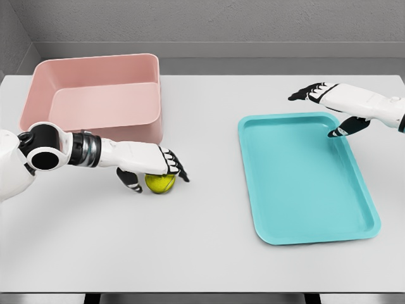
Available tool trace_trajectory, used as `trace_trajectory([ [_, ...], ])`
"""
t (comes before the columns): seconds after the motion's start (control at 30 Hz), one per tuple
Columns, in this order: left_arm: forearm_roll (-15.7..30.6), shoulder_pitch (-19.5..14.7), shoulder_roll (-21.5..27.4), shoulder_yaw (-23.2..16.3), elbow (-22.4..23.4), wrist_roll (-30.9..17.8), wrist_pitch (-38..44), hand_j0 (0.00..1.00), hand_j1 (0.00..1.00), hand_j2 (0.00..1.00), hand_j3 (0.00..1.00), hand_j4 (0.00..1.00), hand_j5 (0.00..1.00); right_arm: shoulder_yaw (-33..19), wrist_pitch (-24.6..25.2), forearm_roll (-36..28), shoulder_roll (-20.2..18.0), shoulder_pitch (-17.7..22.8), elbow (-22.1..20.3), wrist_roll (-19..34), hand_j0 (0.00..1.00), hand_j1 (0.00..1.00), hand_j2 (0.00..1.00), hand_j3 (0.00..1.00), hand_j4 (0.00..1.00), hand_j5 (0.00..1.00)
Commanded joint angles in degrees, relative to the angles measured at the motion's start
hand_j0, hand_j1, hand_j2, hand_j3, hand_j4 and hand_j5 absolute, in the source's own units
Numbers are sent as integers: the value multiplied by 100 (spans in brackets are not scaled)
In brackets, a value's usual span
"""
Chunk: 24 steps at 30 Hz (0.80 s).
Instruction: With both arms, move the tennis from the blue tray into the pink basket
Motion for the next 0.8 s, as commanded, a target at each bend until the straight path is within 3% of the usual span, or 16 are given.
trace_trajectory([
  [0.0,35,0,0,5,-6,2,12,66,66,66,66,66,66,-6,10,-38,-6,0,-1,-3,100,100,100,100,100,100],
  [0.07,62,0,0,5,3,2,4,54,54,54,54,54,54,-6,10,-38,-6,0,-10,-3,100,100,100,100,100,100],
  [0.17,44,0,9,5,12,2,-5,45,45,45,45,45,45,-6,10,-38,-6,0,-1,-3,100,100,100,100,100,100],
  [0.37,70,26,26,5,-6,2,-14,44,44,44,44,44,44,-6,10,-38,-6,0,-1,6,100,100,100,100,100,100],
  [0.5,114,44,88,57,-278,2,-23,43,43,43,43,43,43,-23,10,-38,-15,9,-1,-3,100,100,100,100,100,100],
  [0.57,281,26,351,101,-586,2,-14,43,43,43,43,43,43,-23,10,-38,-15,9,-1,6,100,100,100,100,100,100],
  [0.77,519,-176,597,330,-604,2,-23,43,43,43,43,43,43,-23,10,-38,-24,9,-1,-3,100,100,100,100,100,100],
])
